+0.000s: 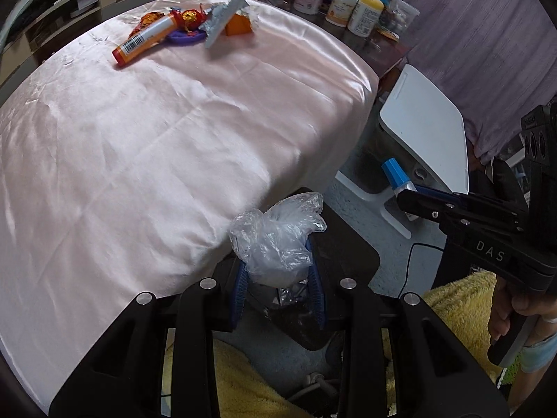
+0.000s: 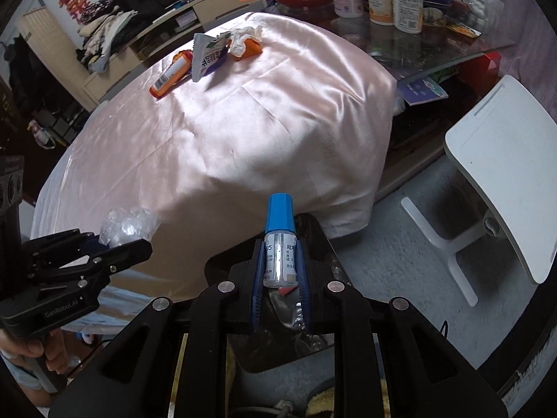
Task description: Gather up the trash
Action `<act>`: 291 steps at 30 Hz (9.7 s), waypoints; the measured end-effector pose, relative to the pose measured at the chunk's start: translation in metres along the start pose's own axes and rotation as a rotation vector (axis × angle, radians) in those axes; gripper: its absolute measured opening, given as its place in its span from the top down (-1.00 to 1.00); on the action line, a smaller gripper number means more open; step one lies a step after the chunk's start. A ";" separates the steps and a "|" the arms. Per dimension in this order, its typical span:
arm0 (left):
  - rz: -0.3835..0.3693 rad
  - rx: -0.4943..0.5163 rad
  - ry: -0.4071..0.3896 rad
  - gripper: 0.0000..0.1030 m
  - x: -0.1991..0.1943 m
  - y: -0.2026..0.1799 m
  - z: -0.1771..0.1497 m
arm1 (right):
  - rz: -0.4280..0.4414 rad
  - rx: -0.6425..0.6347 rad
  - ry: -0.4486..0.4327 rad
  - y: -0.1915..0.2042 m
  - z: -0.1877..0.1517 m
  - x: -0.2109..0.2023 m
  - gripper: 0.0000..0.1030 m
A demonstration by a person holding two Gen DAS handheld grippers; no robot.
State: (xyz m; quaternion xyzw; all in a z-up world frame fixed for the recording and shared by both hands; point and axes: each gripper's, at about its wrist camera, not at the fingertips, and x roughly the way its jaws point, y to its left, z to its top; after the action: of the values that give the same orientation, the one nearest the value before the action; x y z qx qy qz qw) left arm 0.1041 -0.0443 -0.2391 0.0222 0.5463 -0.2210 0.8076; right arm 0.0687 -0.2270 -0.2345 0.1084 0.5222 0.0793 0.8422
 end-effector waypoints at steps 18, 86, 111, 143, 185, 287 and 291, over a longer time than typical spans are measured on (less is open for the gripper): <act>-0.010 0.005 0.153 0.39 0.050 -0.027 -0.041 | 0.052 0.046 0.119 -0.008 -0.038 0.026 0.58; 0.216 -0.026 -0.130 -0.34 0.047 0.163 0.204 | 0.140 -0.017 -0.060 0.048 0.217 0.111 0.32; 0.134 -0.062 -0.143 0.41 0.014 0.141 0.163 | 0.103 -0.063 -0.140 0.048 0.201 0.062 0.96; 0.002 0.093 -0.069 0.49 -0.041 -0.018 -0.012 | 0.084 -0.004 -0.114 0.020 -0.005 -0.059 0.96; 0.019 0.015 0.001 -0.37 -0.020 0.017 -0.008 | 0.089 0.109 0.036 -0.010 0.012 0.005 -0.33; -0.012 -0.038 0.029 0.19 0.011 -0.008 -0.035 | 0.067 0.047 0.103 -0.008 -0.049 0.000 0.34; -0.010 -0.029 0.083 0.19 0.031 -0.014 -0.046 | 0.056 0.060 0.143 -0.014 -0.054 0.014 0.34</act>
State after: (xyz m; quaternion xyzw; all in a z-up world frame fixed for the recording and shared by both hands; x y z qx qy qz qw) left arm 0.0677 -0.0543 -0.2824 0.0172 0.5826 -0.2159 0.7834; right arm 0.0268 -0.2318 -0.2731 0.1423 0.5798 0.0949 0.7966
